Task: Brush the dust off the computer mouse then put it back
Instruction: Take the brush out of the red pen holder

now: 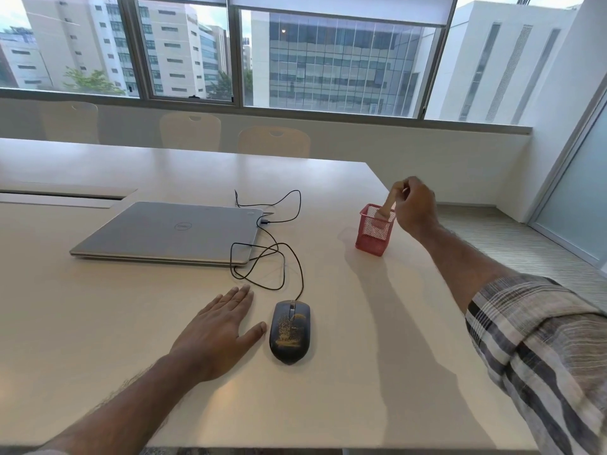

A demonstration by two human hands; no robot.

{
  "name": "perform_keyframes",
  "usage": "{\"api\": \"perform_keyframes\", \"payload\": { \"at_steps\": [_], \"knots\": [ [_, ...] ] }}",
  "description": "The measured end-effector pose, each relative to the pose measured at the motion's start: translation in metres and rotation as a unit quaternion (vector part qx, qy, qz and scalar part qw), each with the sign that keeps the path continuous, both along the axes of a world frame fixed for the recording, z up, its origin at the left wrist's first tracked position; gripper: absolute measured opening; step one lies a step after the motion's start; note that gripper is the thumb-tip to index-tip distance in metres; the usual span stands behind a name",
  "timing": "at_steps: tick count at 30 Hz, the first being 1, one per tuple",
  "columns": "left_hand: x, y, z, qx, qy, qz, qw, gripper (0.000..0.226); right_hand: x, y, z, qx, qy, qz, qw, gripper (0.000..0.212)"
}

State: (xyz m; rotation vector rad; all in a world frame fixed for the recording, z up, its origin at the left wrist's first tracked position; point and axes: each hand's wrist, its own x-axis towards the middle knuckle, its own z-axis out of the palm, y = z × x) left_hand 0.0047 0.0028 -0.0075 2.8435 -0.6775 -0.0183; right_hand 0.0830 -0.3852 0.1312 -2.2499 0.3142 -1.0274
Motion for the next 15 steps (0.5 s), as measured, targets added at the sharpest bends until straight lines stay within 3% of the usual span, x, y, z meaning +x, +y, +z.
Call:
{"api": "perform_keyframes", "payload": {
  "at_steps": [8, 11, 15],
  "knots": [
    [0.000, 0.000, 0.000, 0.005, -0.003, -0.001, 1.000, 0.079, -0.020, 0.019, 0.011, 0.049, -0.107, -0.009, 0.993, 0.013],
    [0.002, 0.001, -0.002, 0.005, -0.003, -0.002, 1.000, 0.080, -0.031, 0.027, 0.010, 0.145, -0.111, -0.002, 0.983, 0.009],
    [0.004, 0.001, -0.005, 0.001, -0.008, -0.005, 1.000, 0.081, -0.049, 0.044, 0.005, 0.300, -0.133, 0.047, 0.943, 0.012]
  ]
}}
